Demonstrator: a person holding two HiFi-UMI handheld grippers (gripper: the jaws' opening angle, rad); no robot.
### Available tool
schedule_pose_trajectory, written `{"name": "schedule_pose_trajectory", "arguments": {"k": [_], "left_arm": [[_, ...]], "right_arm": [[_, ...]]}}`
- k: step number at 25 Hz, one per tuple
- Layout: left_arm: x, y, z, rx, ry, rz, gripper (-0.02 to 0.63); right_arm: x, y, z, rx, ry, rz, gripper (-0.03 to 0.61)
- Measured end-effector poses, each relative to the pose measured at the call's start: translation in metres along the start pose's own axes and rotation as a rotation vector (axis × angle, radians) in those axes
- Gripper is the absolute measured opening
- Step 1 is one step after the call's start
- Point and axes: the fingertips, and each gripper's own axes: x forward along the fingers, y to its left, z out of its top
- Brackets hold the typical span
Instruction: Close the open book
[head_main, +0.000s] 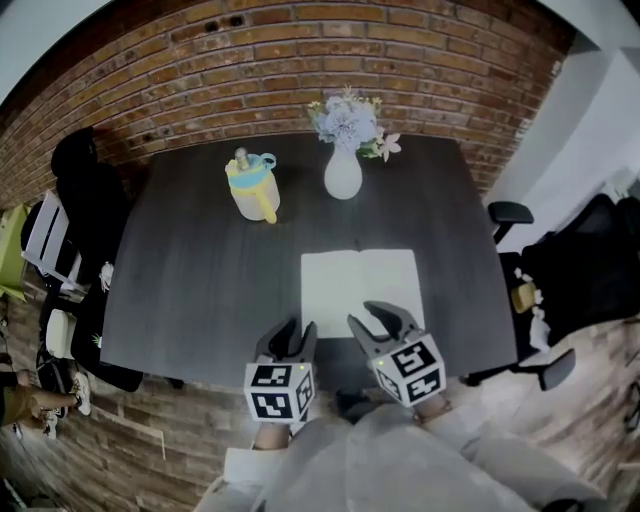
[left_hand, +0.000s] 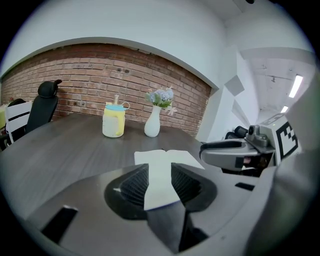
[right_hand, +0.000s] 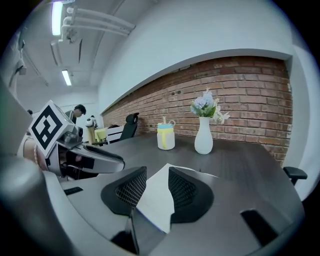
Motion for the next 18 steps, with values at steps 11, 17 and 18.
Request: {"name": "schedule_pose_trajectory", "arguments": {"k": [11, 17, 18], "left_arm": [[0.025, 0.024, 0.006, -0.059, -0.007, 0.071, 0.12], [0.021, 0.035, -0.006, -0.102, 0.017, 0.107, 0.12], [0.02, 0.036, -0.008, -0.106, 0.018, 0.11, 0.12]], "right_arm": [[0.036, -0.022, 0.001, -0.064, -0.003, 0.077, 0.13], [0.04, -0.02, -0.006, -0.065, 0.03, 0.105, 0.13], [0.039, -0.017, -0.007, -0.064, 0.047, 0.107, 0.13]]}}
